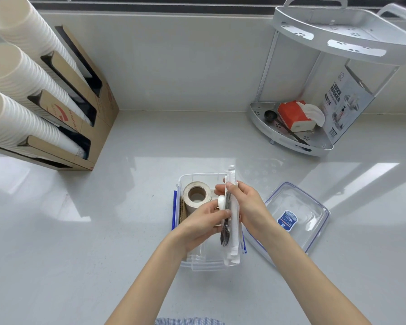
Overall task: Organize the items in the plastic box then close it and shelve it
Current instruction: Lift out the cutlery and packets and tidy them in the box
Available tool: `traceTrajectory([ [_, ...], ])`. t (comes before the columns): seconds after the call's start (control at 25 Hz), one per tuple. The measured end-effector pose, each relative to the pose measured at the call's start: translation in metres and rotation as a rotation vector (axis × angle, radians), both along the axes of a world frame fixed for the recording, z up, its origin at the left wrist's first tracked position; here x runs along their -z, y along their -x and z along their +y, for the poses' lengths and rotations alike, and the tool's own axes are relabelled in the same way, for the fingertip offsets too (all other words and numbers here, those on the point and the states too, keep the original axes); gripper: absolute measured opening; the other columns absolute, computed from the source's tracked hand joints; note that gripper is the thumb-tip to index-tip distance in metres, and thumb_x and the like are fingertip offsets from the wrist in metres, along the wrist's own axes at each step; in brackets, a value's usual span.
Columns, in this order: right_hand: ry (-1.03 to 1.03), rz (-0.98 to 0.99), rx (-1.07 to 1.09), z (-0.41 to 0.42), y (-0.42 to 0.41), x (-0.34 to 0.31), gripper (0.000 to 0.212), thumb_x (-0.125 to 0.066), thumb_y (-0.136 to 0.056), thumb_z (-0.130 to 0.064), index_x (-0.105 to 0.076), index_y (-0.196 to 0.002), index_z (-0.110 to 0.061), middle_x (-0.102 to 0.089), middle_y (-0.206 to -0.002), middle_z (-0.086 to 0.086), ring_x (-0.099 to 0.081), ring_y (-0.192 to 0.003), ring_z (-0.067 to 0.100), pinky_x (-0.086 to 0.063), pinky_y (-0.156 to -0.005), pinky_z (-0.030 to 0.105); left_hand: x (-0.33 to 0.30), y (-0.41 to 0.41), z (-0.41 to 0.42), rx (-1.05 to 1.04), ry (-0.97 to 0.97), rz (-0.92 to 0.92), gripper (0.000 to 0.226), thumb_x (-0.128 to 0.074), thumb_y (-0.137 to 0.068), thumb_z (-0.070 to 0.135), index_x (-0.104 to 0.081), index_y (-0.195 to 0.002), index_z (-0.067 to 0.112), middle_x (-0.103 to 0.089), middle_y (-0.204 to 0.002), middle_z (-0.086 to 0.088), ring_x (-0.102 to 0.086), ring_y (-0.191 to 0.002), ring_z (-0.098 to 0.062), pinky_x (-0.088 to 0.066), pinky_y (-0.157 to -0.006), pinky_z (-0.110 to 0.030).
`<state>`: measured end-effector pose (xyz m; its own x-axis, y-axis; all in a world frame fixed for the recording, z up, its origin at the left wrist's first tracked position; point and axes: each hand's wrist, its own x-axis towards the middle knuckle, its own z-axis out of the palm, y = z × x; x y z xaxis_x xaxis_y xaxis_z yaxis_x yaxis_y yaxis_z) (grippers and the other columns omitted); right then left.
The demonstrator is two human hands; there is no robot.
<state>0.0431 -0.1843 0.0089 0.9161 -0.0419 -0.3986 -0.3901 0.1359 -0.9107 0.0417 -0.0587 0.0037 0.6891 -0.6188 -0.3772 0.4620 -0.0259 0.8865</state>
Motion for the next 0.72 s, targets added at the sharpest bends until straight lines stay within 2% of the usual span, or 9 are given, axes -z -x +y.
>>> traceTrajectory([
  [0.16, -0.201, -0.008, 0.064, 0.002, -0.003, -0.001, 0.020, -0.045, -0.093, -0.016, -0.062, -0.084, -0.013, -0.067, -0.086, 0.005, -0.065, -0.083, 0.016, -0.052, -0.076, 0.033, -0.001, 0.002, 0.001, -0.056, -0.003, 0.032, 0.030, -0.037, -0.090, 0.002, -0.049, -0.118, 0.004, -0.057, -0.111, -0.016, -0.054, -0.106, -0.025, -0.039, -0.101, -0.043],
  [0.32, -0.388, 0.011, 0.141, 0.003, -0.006, 0.003, 0.019, -0.039, -0.096, -0.015, -0.057, -0.094, -0.011, -0.067, -0.077, 0.003, -0.067, -0.082, 0.013, -0.053, -0.077, 0.033, 0.001, 0.004, 0.004, -0.069, -0.049, 0.030, 0.032, -0.038, -0.092, 0.004, -0.047, -0.122, 0.002, -0.056, -0.113, -0.019, -0.052, -0.112, -0.032, -0.034, -0.105, -0.048],
  [0.44, -0.444, 0.002, 0.211, 0.001, -0.008, 0.003, 0.022, -0.034, -0.097, -0.016, -0.056, -0.098, -0.011, -0.068, -0.069, -0.001, -0.068, -0.080, 0.012, -0.053, -0.069, 0.027, 0.003, 0.004, 0.007, -0.062, -0.044, 0.042, 0.028, -0.041, -0.092, 0.008, -0.051, -0.118, 0.004, -0.059, -0.111, -0.017, -0.057, -0.106, -0.029, -0.043, -0.097, -0.043],
  [0.52, -0.448, -0.018, 0.298, -0.004, -0.010, 0.000, 0.023, -0.032, -0.098, -0.014, -0.055, -0.096, -0.011, -0.064, -0.066, -0.001, -0.065, -0.079, 0.015, -0.050, -0.071, 0.025, 0.005, 0.003, 0.010, -0.118, -0.050, 0.083, 0.021, -0.040, -0.092, 0.009, -0.057, -0.106, 0.011, -0.063, -0.101, -0.007, -0.065, -0.089, -0.015, -0.053, -0.077, -0.026],
  [0.56, -0.449, -0.028, 0.338, -0.008, -0.011, -0.002, 0.023, -0.031, -0.098, -0.014, -0.054, -0.095, -0.012, -0.061, -0.065, 0.000, -0.063, -0.076, 0.015, -0.049, -0.073, 0.026, 0.006, 0.003, 0.011, -0.166, -0.061, 0.117, 0.020, -0.040, -0.092, 0.008, -0.056, -0.101, 0.013, -0.063, -0.095, -0.003, -0.066, -0.081, -0.009, -0.054, -0.069, -0.021],
  [0.6, -0.453, -0.038, 0.370, -0.012, -0.012, -0.005, 0.024, -0.031, -0.098, -0.014, -0.054, -0.093, -0.012, -0.057, -0.066, 0.001, -0.061, -0.071, 0.014, -0.049, -0.073, 0.027, 0.006, 0.002, 0.012, -0.215, -0.060, 0.156, 0.020, -0.039, -0.092, 0.006, -0.055, -0.100, 0.013, -0.062, -0.090, -0.001, -0.066, -0.076, -0.007, -0.054, -0.065, -0.020],
  [0.72, -0.443, -0.075, 0.424, -0.019, -0.014, -0.012, 0.025, -0.031, -0.098, -0.014, -0.053, -0.088, -0.016, -0.047, -0.068, 0.001, -0.050, -0.054, 0.009, -0.047, -0.065, 0.026, 0.008, -0.001, 0.014, -0.312, -0.058, 0.173, 0.029, -0.038, -0.087, -0.005, -0.051, -0.106, 0.013, -0.056, -0.082, 0.000, -0.062, -0.067, -0.010, -0.050, -0.064, -0.024],
])
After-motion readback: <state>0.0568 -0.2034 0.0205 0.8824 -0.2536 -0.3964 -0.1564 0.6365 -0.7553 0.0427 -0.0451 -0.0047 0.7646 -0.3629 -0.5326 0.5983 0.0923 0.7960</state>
